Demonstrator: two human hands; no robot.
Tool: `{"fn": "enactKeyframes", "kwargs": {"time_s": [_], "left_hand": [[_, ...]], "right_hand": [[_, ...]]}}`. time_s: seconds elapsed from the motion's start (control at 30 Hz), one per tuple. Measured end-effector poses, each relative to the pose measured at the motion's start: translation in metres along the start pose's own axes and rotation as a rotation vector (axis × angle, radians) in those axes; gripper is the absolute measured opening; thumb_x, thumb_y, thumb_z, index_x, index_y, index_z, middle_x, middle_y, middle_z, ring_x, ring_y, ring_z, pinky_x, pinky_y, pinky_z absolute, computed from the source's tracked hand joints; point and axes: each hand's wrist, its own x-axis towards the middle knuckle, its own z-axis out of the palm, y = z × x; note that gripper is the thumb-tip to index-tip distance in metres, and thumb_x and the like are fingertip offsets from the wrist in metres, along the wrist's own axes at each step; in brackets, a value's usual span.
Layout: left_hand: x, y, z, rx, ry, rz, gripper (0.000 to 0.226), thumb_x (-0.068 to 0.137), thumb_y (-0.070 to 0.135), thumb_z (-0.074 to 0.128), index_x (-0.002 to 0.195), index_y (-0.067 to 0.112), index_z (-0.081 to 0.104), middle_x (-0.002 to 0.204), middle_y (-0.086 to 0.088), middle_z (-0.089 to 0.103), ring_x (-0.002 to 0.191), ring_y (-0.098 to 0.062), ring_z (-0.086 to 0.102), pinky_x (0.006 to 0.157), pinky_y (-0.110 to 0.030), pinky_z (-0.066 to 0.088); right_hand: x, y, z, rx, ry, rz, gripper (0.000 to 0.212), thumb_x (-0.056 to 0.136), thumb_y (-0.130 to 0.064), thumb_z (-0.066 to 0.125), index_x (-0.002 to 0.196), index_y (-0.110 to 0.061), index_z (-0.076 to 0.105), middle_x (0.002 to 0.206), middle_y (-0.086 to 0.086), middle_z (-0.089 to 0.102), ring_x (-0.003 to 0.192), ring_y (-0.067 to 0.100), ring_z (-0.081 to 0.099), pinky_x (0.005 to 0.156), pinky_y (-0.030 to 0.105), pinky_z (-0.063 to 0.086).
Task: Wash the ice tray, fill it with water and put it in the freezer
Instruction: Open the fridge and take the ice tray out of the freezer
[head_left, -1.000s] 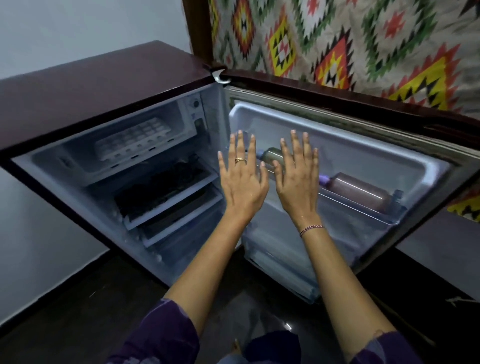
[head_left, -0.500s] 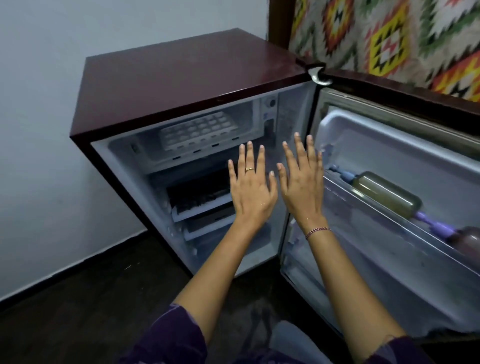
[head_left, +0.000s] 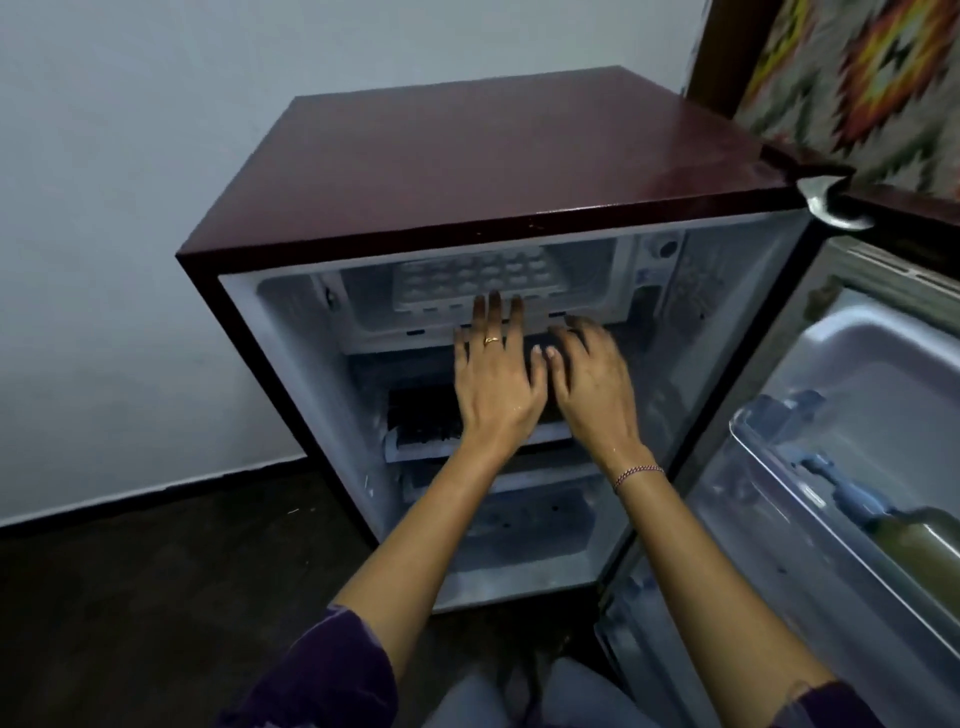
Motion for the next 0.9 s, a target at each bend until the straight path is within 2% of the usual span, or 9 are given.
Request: {"fn": "enactKeyframes", "kwargs": {"time_s": [0.17, 0.3, 0.43, 0.5, 0.57, 0.63, 0.73, 0.83, 0.9], "left_hand": [[0.045, -0.032, 0.017, -0.066, 0.042, -0.136, 0.064, 0.096, 0.033, 0.039, 0.15, 0.005, 0.018, 0.157, -0.015, 0.021, 0.145, -0.029, 0.018, 0.119, -0.042, 0.017], [0.088, -0.066, 0.023, -0.093, 0.085, -0.206, 0.067, 0.1, 0.036, 0.036, 0.151, 0.003, 0.008, 0.159, -0.013, 0.013, 0.146, -0.025, 0.012, 0.118, -0.031, 0.011], [0.122, -0.098, 0.024, -0.069, 0.097, -0.335, 0.064, 0.101, 0.036, 0.033, 0.149, -0.002, 0.015, 0.154, -0.021, 0.023, 0.141, -0.032, 0.023, 0.115, -0.037, 0.018], [0.136, -0.113, 0.028, -0.083, 0.064, -0.428, 0.064, 0.102, 0.042, 0.028, 0.146, -0.004, 0.026, 0.147, -0.023, 0.036, 0.134, -0.034, 0.036, 0.111, -0.038, 0.026], [0.145, -0.121, 0.032, -0.148, 0.036, -0.497, 0.066, 0.101, 0.048, 0.023, 0.127, -0.007, 0.05, 0.127, -0.025, 0.056, 0.115, -0.035, 0.054, 0.102, -0.039, 0.04], [0.15, -0.126, 0.033, -0.189, -0.025, -0.537, 0.065, 0.103, 0.045, 0.019, 0.114, -0.006, 0.059, 0.121, -0.024, 0.06, 0.109, -0.035, 0.057, 0.1, -0.038, 0.042], [0.159, -0.133, 0.03, -0.327, -0.026, -0.608, 0.048, 0.104, 0.031, 0.028, 0.122, -0.004, 0.055, 0.13, -0.023, 0.054, 0.116, -0.034, 0.054, 0.097, -0.036, 0.043], [0.158, -0.14, 0.029, -0.481, 0.004, -0.646, 0.034, 0.1, 0.016, 0.035, 0.12, -0.004, 0.055, 0.127, -0.022, 0.055, 0.114, -0.035, 0.055, 0.096, -0.039, 0.048], [0.153, -0.14, 0.025, -0.585, 0.057, -0.695, 0.027, 0.098, 0.01, 0.038, 0.112, -0.002, 0.057, 0.122, -0.022, 0.057, 0.108, -0.035, 0.058, 0.092, -0.045, 0.051]], "right_hand": [[0.047, 0.019, 0.038, 0.12, 0.0, 0.055, 0.032, 0.095, -0.013, 0.047, 0.123, 0.0, 0.055, 0.122, 0.018, 0.055, 0.113, 0.031, 0.048, 0.092, 0.032, 0.041], [0.096, 0.031, 0.063, 0.182, 0.054, 0.129, 0.038, 0.099, -0.018, 0.041, 0.133, -0.002, 0.045, 0.133, 0.018, 0.045, 0.123, 0.032, 0.039, 0.103, 0.031, 0.031], [0.138, 0.047, 0.084, 0.038, 0.051, 0.207, 0.046, 0.1, -0.029, 0.036, 0.137, -0.001, 0.041, 0.14, 0.021, 0.039, 0.128, 0.034, 0.034, 0.109, 0.036, 0.023], [0.153, 0.05, 0.088, 0.059, 0.009, 0.297, 0.046, 0.101, -0.035, 0.033, 0.128, -0.002, 0.049, 0.13, 0.02, 0.049, 0.12, 0.03, 0.043, 0.102, 0.034, 0.032], [0.167, 0.05, 0.092, 0.078, -0.114, 0.355, 0.041, 0.102, -0.036, 0.027, 0.093, -0.012, 0.059, 0.094, 0.015, 0.058, 0.096, 0.025, 0.053, 0.09, 0.033, 0.041], [0.177, 0.046, 0.091, 0.031, -0.215, 0.362, 0.045, 0.104, -0.032, 0.021, 0.063, -0.022, 0.035, 0.063, 0.006, 0.041, 0.064, 0.02, 0.047, 0.071, 0.033, 0.046], [0.185, 0.044, 0.091, 0.008, -0.247, 0.399, 0.046, 0.105, -0.022, 0.022, 0.059, -0.016, 0.03, 0.062, 0.004, 0.034, 0.053, 0.013, 0.031, 0.062, 0.026, 0.037], [0.185, 0.045, 0.089, 0.039, -0.312, 0.421, 0.041, 0.1, -0.008, 0.029, 0.06, -0.012, 0.034, 0.063, 0.005, 0.035, 0.055, 0.013, 0.032, 0.051, 0.027, 0.032], [0.181, 0.042, 0.084, 0.089, -0.321, 0.459, 0.038, 0.098, -0.007, 0.032, 0.061, -0.01, 0.036, 0.065, 0.005, 0.037, 0.056, 0.013, 0.034, 0.053, 0.028, 0.032]]}}
